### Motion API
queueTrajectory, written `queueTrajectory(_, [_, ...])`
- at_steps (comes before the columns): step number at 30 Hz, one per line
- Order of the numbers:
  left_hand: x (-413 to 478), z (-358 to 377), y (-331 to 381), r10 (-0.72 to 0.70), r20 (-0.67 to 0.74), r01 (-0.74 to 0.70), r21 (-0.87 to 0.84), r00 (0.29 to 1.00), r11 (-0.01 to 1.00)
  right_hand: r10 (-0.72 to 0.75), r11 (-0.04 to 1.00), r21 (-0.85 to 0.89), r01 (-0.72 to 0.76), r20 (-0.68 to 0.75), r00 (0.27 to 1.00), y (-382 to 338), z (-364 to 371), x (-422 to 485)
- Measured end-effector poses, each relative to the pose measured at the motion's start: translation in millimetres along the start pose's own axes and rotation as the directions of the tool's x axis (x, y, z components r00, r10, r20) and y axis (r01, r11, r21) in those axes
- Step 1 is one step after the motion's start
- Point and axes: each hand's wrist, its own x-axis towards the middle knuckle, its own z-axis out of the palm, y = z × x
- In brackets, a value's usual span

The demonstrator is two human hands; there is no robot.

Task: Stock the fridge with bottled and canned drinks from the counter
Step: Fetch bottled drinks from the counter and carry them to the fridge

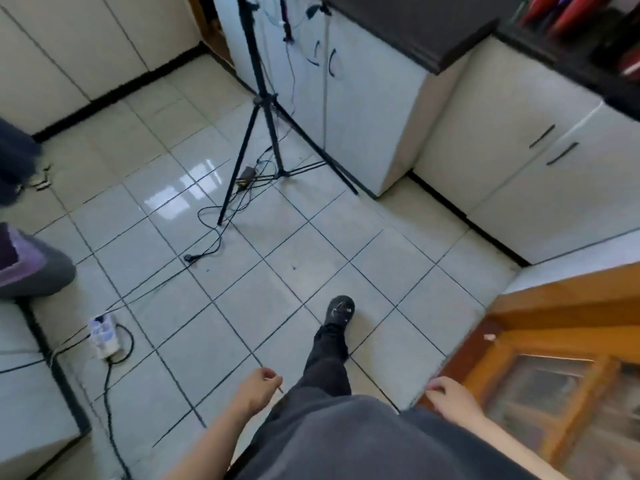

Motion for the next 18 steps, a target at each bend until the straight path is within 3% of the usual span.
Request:
queueTrajectory(4, [52, -27, 105, 0.062, 0.074, -0.077, 0.235, 0.995, 0.969, 0.116, 0.975, 0.193, -0.109, -0.023, 0.993, 6, -43, 23])
queueTrajectory(9, [107, -57, 245, 0.186, 0.189, -0.257, 0.492, 0.964, 0.832, 0.31, 0.866, 0.442, -0.235, -0.106, 0.945, 15, -108, 37])
queueTrajectory(12, [138, -67, 334, 0.228, 0.217, -0.309, 0.505, 0.949, 0.806, 0.387, 0.78, 0.575, -0.248, -0.132, 0.912, 15, -137, 44])
queueTrajectory(18, [164, -40, 480, 0.275, 0.171, -0.318, 0.334, 0.946, 0.887, 0.498, 0.6, 0.757, -0.258, -0.101, 0.861, 35, -184, 79])
